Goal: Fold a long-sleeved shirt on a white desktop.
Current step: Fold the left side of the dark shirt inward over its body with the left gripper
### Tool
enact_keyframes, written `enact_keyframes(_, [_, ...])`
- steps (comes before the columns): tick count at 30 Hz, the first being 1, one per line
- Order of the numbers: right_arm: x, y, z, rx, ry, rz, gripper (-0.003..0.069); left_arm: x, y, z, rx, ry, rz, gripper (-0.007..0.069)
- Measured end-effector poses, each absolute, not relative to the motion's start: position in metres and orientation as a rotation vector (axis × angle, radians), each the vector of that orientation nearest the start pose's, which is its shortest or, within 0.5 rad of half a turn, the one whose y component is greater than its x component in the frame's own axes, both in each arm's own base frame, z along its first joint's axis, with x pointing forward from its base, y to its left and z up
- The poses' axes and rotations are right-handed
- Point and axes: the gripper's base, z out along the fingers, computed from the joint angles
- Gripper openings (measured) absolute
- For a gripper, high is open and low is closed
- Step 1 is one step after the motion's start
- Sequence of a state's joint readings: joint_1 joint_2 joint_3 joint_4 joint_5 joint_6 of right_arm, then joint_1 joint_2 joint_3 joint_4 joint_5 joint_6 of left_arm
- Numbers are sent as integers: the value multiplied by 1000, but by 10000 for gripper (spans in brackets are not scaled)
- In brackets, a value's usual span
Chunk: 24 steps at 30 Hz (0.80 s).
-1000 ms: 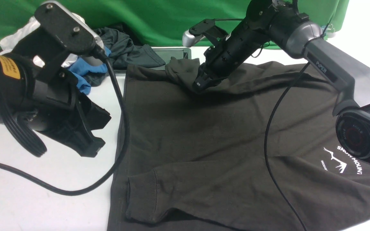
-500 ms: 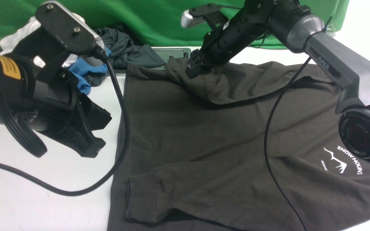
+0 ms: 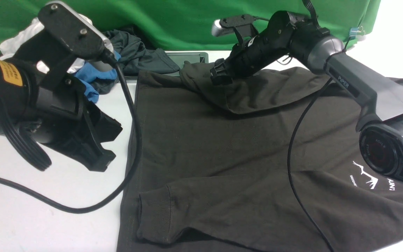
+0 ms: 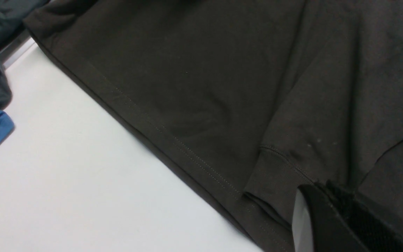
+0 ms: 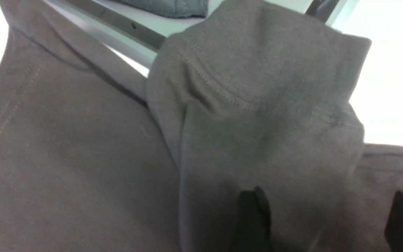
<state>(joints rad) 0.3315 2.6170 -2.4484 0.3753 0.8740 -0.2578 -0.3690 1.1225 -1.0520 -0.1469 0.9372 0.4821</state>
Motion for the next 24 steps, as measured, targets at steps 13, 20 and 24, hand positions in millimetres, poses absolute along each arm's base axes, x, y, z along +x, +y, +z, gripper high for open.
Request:
enact_keyframes(13, [526,218,147,-599,2450,607,391,199,-89,349,970,2284,-140,18])
enact_keyframes(20, [522,219,150,-643,2458,634,218,199,-89,349,970,2285,-140,18])
enact_keyframes(24, [516,219,166,-772,2427,630,218,199,-89,349,970,2285,-140,18])
